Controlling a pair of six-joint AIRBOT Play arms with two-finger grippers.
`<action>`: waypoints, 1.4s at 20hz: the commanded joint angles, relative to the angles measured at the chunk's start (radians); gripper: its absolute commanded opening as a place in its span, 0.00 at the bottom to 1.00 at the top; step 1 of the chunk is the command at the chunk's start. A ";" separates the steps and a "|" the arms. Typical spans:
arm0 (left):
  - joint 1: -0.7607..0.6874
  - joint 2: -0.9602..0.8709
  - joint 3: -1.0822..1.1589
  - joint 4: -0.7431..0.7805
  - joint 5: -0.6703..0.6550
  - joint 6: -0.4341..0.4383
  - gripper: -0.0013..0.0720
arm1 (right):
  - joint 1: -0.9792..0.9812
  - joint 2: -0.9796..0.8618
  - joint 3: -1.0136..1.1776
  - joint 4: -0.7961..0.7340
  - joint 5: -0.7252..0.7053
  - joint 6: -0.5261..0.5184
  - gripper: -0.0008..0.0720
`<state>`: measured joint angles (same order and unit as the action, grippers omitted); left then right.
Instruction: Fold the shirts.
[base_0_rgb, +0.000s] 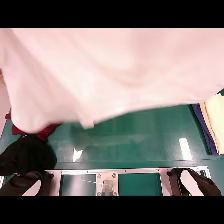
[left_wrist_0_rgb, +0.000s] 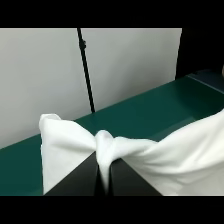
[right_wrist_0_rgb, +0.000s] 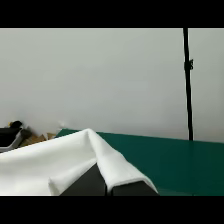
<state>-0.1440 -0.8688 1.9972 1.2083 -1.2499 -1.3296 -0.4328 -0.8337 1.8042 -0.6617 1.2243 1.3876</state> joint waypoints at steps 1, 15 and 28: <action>0.000 -0.094 -0.069 0.014 0.016 0.011 0.05 | 0.000 -0.001 -0.194 -0.008 0.002 -0.014 0.03; 0.000 -1.067 -0.148 -0.535 0.295 0.333 0.06 | 0.107 -0.707 -0.694 0.123 -0.431 -0.237 0.03; 0.220 -1.055 -0.025 -0.459 -0.428 0.098 0.05 | -0.236 -0.571 -0.637 -0.210 0.190 -0.217 0.50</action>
<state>0.0441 -1.9335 1.9778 0.7105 -1.4948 -1.1637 -0.5900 -1.4723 1.2053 -0.7429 1.2869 1.1492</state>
